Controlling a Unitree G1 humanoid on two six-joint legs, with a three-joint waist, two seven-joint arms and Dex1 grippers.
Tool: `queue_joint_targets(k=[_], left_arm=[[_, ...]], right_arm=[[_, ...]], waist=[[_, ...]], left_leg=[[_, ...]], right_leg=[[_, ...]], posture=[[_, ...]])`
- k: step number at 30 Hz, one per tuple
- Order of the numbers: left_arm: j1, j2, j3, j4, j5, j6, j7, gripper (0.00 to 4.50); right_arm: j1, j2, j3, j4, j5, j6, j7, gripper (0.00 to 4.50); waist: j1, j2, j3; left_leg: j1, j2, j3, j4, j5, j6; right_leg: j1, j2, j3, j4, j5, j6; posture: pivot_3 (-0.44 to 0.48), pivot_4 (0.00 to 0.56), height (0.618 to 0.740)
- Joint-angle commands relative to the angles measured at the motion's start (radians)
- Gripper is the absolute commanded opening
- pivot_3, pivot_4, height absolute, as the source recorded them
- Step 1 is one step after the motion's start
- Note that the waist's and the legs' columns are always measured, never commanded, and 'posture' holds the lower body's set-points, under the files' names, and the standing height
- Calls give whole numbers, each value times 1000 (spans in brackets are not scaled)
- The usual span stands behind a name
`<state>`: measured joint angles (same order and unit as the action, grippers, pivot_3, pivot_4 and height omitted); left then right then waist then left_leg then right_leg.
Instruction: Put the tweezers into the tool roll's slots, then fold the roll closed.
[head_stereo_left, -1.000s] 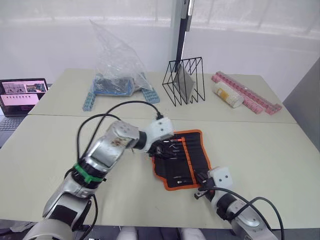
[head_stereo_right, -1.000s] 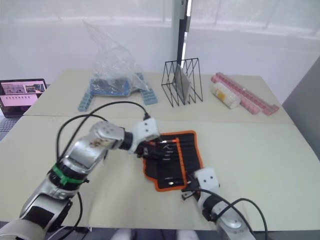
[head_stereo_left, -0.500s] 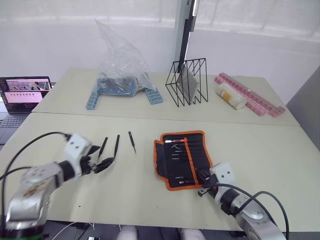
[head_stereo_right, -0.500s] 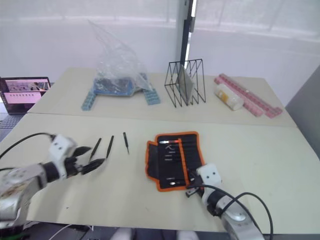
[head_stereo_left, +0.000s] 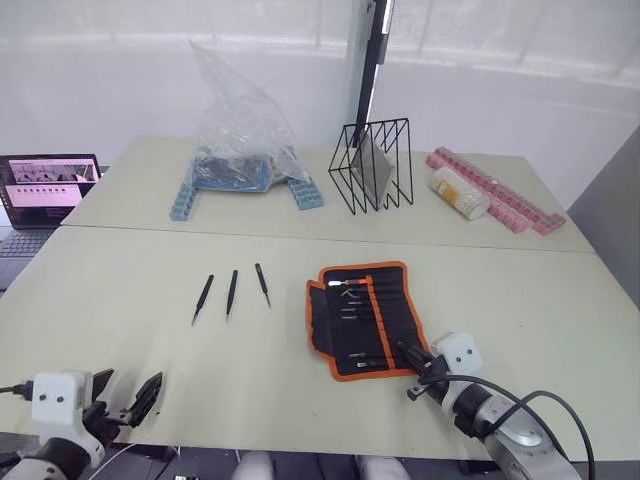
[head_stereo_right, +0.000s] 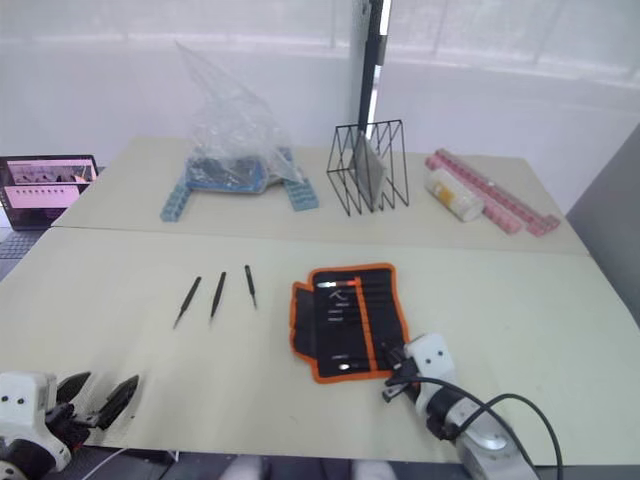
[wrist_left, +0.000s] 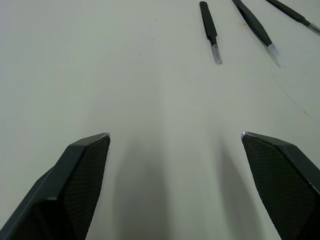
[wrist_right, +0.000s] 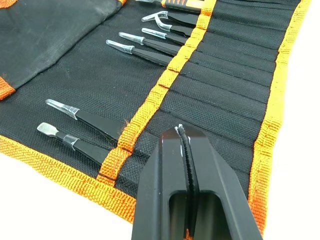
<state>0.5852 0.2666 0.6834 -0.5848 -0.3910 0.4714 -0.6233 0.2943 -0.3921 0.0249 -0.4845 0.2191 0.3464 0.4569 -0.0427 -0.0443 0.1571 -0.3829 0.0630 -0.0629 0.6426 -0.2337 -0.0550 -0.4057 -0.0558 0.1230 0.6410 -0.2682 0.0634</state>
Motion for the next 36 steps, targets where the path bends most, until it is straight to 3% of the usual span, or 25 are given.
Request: queue_joint_targets(k=[1,13,24,36], left_arm=[[74,-36,2,-38,0,-81,18,4475],[44,11,-60,-25,-24,-95,73,4475],[-290,136,-277,175,62,29,172,4475],[-528,158,-429,358,156,94,260,4475]], right_arm=[[5,-12,-13,22,3,-6,12,0],[-3,-5,-11,33,-1,-12,16,0],[-17,16,0,28,-8,-8,-6,0],[-35,23,1,2,-7,6,-38,0]], waist=[[-2,0,0],[-1,-2,0],[-2,-3,0],[16,9,-3]], left_leg=[[0,0,0,0,0,0],[0,0,0,0,-1,-1],[0,0,0,0,-1,-1],[4,-2,0,0,0,-1]], right_leg=[[0,0,0,0,0,0],[-1,0,0,-1,0,0],[0,0,0,0,0,0],[4,0,1,1,1,1]], posture=[[0,150,718],[0,150,718],[0,150,718],[0,150,718]])
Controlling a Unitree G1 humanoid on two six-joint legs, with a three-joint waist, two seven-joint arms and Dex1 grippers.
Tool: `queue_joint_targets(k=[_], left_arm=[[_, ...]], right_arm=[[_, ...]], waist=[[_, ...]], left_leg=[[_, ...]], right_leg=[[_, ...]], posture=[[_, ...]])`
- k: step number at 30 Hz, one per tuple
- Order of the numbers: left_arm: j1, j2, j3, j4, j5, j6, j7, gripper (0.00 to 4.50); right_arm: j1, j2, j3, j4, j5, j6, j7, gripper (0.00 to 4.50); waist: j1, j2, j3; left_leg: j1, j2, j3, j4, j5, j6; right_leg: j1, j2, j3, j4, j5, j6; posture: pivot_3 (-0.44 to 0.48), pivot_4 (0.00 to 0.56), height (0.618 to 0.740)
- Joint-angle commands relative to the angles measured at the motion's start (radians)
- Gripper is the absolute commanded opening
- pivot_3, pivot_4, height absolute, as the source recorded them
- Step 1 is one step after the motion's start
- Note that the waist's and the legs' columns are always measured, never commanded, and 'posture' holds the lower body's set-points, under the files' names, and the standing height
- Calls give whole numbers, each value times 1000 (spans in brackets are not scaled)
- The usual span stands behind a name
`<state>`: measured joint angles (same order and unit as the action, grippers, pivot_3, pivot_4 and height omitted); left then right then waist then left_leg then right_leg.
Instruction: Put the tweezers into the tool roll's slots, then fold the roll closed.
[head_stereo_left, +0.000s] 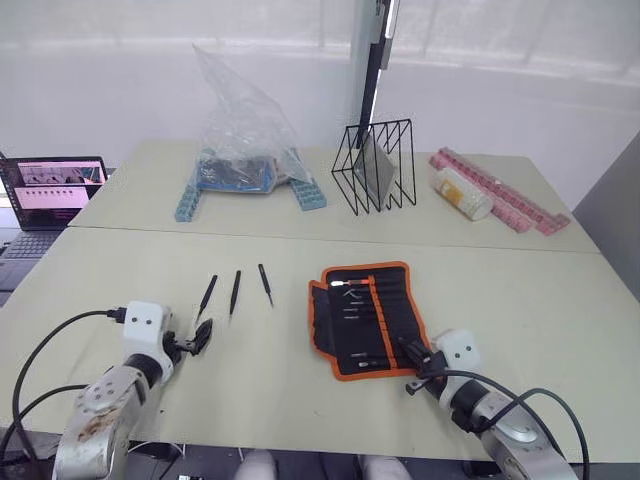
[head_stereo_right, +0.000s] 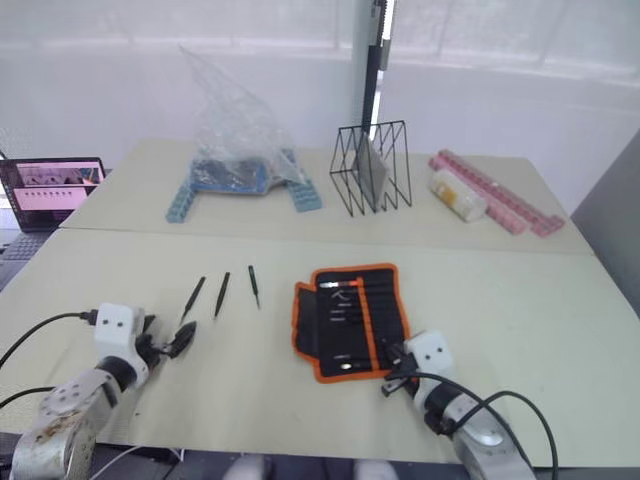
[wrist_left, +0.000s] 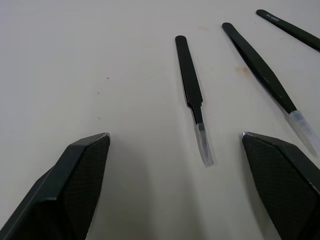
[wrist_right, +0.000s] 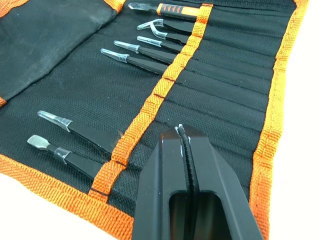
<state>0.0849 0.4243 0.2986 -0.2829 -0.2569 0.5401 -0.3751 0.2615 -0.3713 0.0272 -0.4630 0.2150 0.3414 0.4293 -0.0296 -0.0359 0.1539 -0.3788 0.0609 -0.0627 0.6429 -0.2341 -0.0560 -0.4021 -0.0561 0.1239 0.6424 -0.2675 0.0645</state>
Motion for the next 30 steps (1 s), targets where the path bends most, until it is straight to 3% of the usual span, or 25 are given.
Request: queue_joint_targets(k=[1,6,20,30], left_arm=[[-44,2,-56,73,26,23,8,4475],[-99,-7,-103,137,45,8,4,4475],[-108,-22,-130,145,45,16,8,68],[-118,17,-92,101,54,-10,3,25]], right_arm=[[-2,3,0,-20,-4,12,-12,0],[5,6,5,-27,-6,12,-18,0],[16,6,3,-39,-4,12,-22,0],[19,8,9,-41,-4,13,-22,0]], waist=[[4,1,0],[17,4,-2],[15,6,-3],[13,6,-3]], left_leg=[[0,0,0,0,0,0],[1,-1,0,0,0,0],[1,-2,0,0,0,0],[0,-2,0,0,0,0]], right_leg=[[0,0,0,0,0,0],[1,0,0,0,0,0],[2,-1,0,0,0,3],[0,-1,0,-1,0,2]], posture=[[0,150,718],[0,150,718],[0,150,718],[0,150,718]])
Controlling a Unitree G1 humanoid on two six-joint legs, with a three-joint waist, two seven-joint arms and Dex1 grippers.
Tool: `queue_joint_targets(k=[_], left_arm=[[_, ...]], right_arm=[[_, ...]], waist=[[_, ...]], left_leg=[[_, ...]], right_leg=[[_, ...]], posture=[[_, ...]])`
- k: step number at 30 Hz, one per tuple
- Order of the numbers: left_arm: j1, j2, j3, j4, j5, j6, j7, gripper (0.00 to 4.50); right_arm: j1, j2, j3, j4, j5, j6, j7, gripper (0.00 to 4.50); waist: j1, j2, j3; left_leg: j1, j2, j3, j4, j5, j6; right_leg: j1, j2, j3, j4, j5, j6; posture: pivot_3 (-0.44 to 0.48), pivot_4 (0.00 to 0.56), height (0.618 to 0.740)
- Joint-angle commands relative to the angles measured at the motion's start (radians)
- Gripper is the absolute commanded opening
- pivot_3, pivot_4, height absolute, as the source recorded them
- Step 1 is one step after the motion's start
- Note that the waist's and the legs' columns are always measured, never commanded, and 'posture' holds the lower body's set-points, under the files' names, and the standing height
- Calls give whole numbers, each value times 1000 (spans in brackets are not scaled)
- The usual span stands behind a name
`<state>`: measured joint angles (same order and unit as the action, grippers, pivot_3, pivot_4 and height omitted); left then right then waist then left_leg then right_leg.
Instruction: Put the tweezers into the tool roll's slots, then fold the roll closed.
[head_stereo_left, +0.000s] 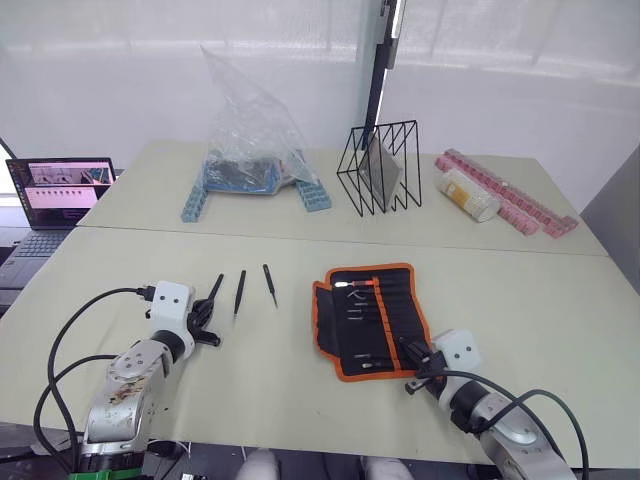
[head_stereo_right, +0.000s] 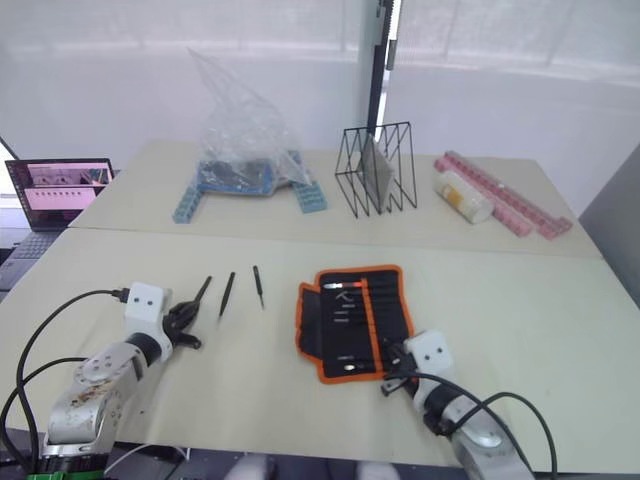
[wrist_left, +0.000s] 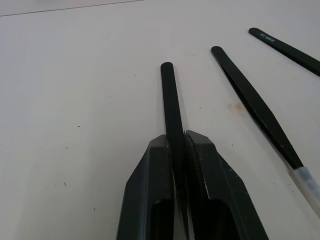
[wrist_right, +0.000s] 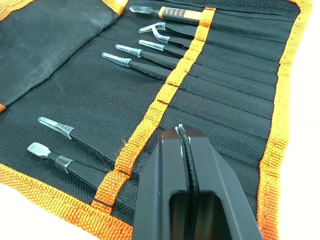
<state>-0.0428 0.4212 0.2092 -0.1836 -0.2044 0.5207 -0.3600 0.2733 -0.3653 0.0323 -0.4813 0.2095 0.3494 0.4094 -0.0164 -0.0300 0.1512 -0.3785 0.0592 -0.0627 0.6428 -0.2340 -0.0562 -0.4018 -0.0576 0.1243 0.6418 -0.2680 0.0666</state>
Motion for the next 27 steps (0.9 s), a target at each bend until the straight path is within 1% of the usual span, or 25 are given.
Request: queue_joint_targets(k=[1,5,7,10,12,17,21,24,27], left_arm=[[-1,37,8,-8,-2,6,-22,25],[-48,97,26,-44,-15,-1,-61,25],[-72,124,21,-61,-22,-2,-89,25],[-176,185,-16,-109,-61,4,-184,25],[-242,196,-58,-124,-87,15,-230,25],[-398,175,-197,-112,-115,46,-327,25],[-510,126,-349,-58,-110,65,-417,25],[-569,87,-447,-25,-92,85,-454,25],[-591,70,-524,-22,-74,91,-491,25]], right_arm=[[8,3,4,-23,1,6,-3,0],[12,1,7,-23,-3,7,-3,0],[11,2,9,-23,-4,8,-4,0],[9,3,15,-23,-8,9,-6,0],[11,5,17,-25,-11,9,-9,0],[16,12,23,-36,-16,14,-20,0],[20,13,25,-37,-18,16,-26,0],[16,12,33,-39,-24,22,-29,0],[12,13,38,-44,-25,28,-35,0]], waist=[[-2,0,0],[-5,-5,4],[-6,-6,4],[-1,-10,6],[1,-10,7],[-7,-9,7],[-11,-8,7],[-17,-8,7],[-26,-8,8]], left_leg=[[0,0,0,0,0,0],[-3,1,0,0,0,0],[-4,1,0,0,0,0],[-6,1,0,0,0,0],[-7,1,-1,0,0,0],[-7,0,-1,-1,0,0],[-7,0,-1,-1,0,0],[-7,0,-1,-1,0,0],[-7,0,-2,-1,0,0]], right_leg=[[0,0,0,0,0,0],[-3,0,0,0,0,0],[-4,0,0,0,2,3],[-4,0,-1,-1,3,6],[-5,0,-1,-1,4,6],[-4,0,-1,-2,3,7],[-4,1,-1,-1,3,7],[-4,1,-1,-2,3,7],[-4,1,-1,-1,3,8]], posture=[[0,150,718],[0,150,718],[0,150,718],[0,150,718],[0,150,718],[0,150,718],[0,150,718],[0,150,718],[0,150,718]])
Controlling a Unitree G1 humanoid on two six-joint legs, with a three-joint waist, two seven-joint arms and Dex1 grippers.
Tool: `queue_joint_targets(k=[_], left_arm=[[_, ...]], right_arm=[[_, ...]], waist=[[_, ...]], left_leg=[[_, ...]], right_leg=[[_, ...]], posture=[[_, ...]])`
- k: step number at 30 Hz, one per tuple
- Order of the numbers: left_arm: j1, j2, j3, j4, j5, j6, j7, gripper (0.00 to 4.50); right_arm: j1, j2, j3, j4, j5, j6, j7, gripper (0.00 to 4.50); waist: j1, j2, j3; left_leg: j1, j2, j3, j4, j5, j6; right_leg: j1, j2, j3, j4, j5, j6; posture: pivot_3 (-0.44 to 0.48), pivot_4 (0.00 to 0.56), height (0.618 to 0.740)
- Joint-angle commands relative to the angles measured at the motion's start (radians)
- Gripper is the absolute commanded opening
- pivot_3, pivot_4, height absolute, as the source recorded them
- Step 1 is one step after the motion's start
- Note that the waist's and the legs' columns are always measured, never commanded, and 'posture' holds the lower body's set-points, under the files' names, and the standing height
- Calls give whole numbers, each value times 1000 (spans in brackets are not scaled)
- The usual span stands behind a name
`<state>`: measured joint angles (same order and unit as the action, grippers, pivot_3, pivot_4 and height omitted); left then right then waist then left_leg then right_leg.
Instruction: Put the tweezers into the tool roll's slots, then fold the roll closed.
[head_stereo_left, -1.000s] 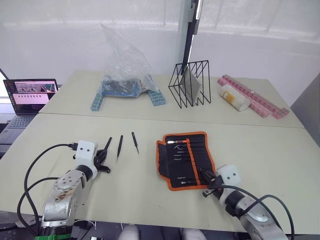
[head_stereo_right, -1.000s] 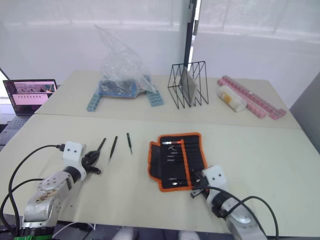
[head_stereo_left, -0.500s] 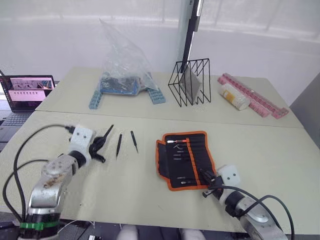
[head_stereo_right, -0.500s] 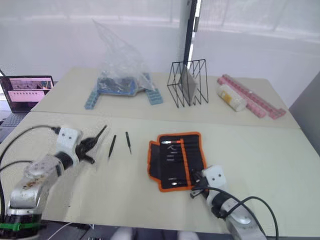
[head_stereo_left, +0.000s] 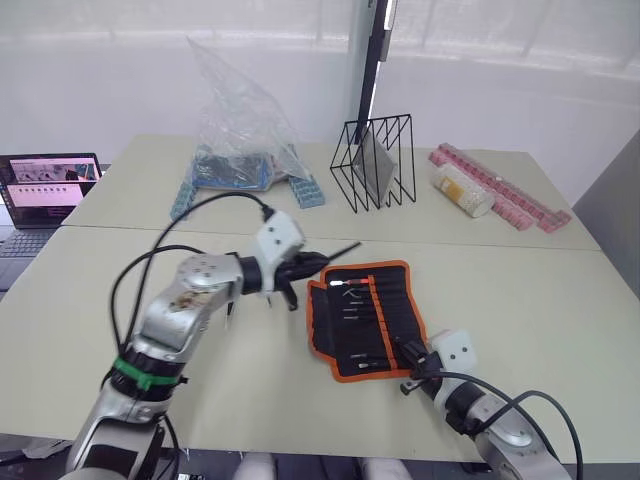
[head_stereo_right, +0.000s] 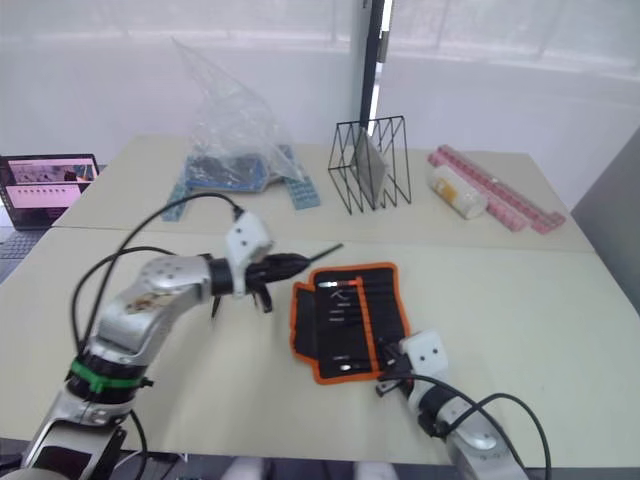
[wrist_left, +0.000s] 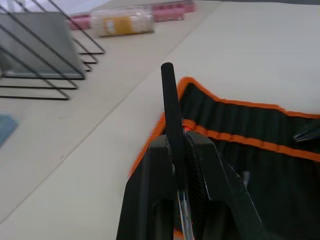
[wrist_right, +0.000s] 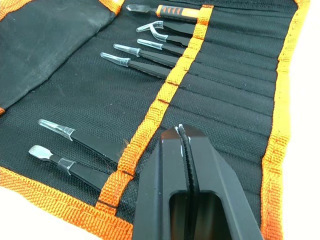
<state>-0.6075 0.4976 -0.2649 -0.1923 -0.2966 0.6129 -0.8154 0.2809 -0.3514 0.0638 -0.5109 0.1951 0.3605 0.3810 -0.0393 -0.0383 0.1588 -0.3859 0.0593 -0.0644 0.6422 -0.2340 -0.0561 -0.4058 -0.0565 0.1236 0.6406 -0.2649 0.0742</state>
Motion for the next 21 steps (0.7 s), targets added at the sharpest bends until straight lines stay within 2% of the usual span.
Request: queue_joint_targets(k=[1,9,18,21], left_arm=[[-25,-8,-76,-16,25,3,-46,25],[20,61,-181,-49,94,-9,-119,25],[-45,104,-240,-46,168,17,-186,25],[-71,114,-277,-36,202,34,-214,25]], right_arm=[[3,-1,8,-17,-11,19,-8,0],[7,2,4,-36,-10,33,-26,0],[11,8,13,-53,-8,48,-35,0],[55,16,30,-89,-6,53,-43,0]], waist=[[-5,0,0],[-4,1,0],[-3,1,1],[-3,1,1]], left_leg=[[0,0,0,0,0,0],[0,0,0,0,0,0],[0,0,0,0,0,0],[0,0,0,0,0,0]], right_leg=[[0,0,0,0,0,0],[0,0,0,0,0,0],[0,0,0,0,0,0],[0,0,0,0,-1,0]], posture=[[0,150,718],[0,150,718],[0,150,718],[0,150,718]])
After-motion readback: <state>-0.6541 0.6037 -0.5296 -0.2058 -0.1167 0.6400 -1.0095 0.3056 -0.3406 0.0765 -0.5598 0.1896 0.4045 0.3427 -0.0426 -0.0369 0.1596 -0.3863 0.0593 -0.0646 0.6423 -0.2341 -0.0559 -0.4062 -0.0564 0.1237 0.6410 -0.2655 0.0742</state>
